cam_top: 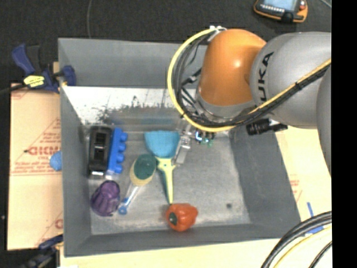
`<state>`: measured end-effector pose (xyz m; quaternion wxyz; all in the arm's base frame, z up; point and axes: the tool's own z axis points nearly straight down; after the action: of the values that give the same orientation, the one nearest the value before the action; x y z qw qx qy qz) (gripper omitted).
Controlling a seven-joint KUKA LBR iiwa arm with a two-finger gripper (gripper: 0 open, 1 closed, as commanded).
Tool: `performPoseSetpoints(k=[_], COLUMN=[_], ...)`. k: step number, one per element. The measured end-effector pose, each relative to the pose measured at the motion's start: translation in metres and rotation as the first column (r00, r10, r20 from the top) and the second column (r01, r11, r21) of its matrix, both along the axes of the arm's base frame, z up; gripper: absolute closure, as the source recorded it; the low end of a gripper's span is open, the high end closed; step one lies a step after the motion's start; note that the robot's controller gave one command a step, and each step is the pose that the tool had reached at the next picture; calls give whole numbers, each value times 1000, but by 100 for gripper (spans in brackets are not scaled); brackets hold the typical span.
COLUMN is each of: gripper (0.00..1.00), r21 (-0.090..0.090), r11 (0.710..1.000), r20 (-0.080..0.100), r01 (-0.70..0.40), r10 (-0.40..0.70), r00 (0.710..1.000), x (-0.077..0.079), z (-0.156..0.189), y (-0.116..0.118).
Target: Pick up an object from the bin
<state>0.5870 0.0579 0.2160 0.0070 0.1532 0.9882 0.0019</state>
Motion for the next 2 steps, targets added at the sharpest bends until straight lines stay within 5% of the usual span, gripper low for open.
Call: performPoseSetpoints(k=[1, 2], gripper=[0, 0], r21=[-1, 0], r11=[999, 999], r20=[-1, 11], r01=[-39, -36], r10=[39, 36], r00=[999, 999], x=[11, -9], z=[-101, -51], y=[0, 21])
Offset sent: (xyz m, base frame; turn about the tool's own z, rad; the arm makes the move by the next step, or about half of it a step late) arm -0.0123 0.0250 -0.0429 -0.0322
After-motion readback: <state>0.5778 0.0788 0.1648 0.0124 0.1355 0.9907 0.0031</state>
